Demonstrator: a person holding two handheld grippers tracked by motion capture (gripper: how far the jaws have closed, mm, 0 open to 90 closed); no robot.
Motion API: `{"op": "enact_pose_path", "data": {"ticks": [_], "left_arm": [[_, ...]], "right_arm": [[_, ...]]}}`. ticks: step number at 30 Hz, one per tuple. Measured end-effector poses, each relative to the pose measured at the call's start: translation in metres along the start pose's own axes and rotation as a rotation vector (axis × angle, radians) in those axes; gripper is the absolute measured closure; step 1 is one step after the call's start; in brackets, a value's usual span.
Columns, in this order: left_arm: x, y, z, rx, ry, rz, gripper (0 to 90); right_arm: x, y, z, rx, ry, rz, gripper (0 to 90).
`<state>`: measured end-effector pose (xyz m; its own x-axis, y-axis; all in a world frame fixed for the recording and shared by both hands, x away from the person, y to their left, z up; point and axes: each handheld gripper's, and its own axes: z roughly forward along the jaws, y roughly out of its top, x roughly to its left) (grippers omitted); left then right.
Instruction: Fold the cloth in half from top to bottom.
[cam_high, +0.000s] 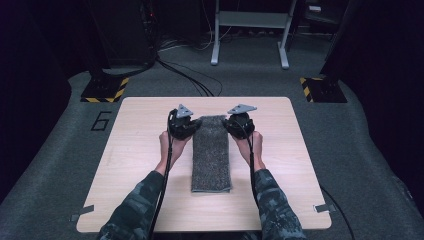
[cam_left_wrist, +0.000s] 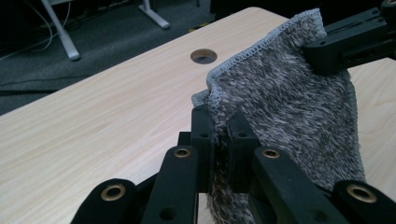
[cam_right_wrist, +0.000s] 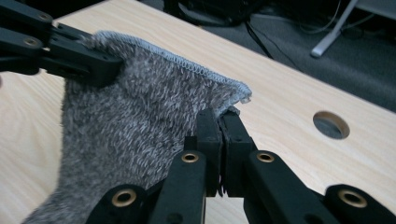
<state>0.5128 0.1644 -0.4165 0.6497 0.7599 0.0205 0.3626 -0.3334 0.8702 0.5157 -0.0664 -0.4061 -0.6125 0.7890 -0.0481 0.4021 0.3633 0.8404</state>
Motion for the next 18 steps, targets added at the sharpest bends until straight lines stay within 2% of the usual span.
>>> {"op": "enact_pose_path", "data": {"ticks": [4, 8, 10, 13, 14, 17, 18], "left_arm": [[-0.008, -0.005, -0.008, -0.013, -0.011, 0.033, 83.7], [-0.015, -0.010, -0.013, -0.013, -0.023, 0.057, 83.6], [-0.019, -0.014, -0.015, -0.014, -0.037, 0.063, 83.5], [-0.025, -0.023, -0.018, -0.009, -0.051, 0.076, 83.4], [-0.027, -0.025, -0.018, -0.015, -0.052, 0.073, 83.4], [-0.029, -0.031, -0.019, -0.004, -0.062, 0.077, 83.2], [-0.031, -0.036, -0.019, -0.006, -0.061, 0.077, 83.0]], "right_arm": [[0.005, -0.002, -0.008, -0.021, 0.009, -0.020, 88.1], [0.011, -0.013, -0.014, -0.040, 0.025, -0.043, 87.9], [0.015, -0.018, -0.017, -0.045, 0.030, -0.039, 87.8], [0.019, -0.029, -0.022, -0.057, 0.039, -0.063, 87.8], [0.021, -0.033, -0.024, -0.059, 0.045, -0.045, 87.7], [0.022, -0.039, -0.026, -0.052, 0.051, -0.057, 87.6], [0.025, -0.046, -0.027, -0.051, 0.061, -0.055, 87.6]]}}
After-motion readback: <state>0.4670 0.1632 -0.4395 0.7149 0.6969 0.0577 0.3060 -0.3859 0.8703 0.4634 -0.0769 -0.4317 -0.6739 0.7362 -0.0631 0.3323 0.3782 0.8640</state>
